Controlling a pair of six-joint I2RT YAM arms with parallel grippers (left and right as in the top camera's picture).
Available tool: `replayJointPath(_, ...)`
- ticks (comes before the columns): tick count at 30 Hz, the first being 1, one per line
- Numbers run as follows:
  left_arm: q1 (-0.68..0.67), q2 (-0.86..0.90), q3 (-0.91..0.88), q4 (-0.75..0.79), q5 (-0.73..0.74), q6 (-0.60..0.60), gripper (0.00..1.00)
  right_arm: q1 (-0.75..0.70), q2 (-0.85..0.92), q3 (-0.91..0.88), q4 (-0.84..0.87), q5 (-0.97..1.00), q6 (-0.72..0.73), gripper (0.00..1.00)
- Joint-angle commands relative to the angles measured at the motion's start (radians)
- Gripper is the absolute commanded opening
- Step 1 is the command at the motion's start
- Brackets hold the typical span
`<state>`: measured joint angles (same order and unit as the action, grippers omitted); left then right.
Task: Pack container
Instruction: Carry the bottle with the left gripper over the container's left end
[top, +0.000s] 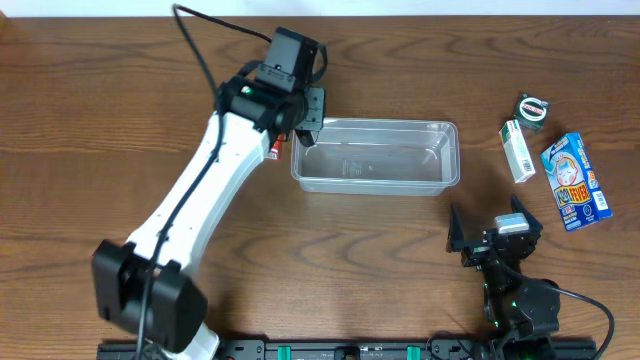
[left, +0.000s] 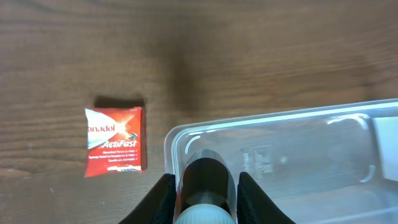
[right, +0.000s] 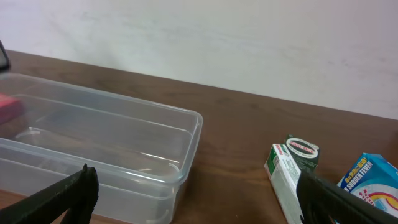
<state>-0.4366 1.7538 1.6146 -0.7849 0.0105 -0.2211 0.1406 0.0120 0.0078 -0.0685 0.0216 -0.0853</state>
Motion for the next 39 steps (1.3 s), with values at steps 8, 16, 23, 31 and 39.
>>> replayJointPath(8, -0.002, 0.055, 0.026, 0.002, -0.084, -0.112, 0.21, -0.009, -0.005, -0.002, -0.004, -0.003, -0.013, 0.99)
replayJointPath(16, -0.002, 0.087, 0.024, 0.003, -0.101, -0.134, 0.21, -0.009, -0.005, -0.002, -0.003, -0.003, -0.013, 0.99)
replayJointPath(23, -0.002, 0.123, 0.024, 0.002, -0.101, -0.133, 0.21, -0.009, -0.005, -0.002, -0.003, -0.003, -0.013, 0.99)
replayJointPath(31, -0.002, 0.157, 0.024, 0.006, -0.102, -0.133, 0.21, -0.009, -0.005, -0.002, -0.003, -0.003, -0.013, 0.99)
replayJointPath(39, -0.002, 0.207, 0.024, 0.002, -0.102, -0.132, 0.22, -0.009, -0.005, -0.002, -0.003, -0.003, -0.013, 0.99)
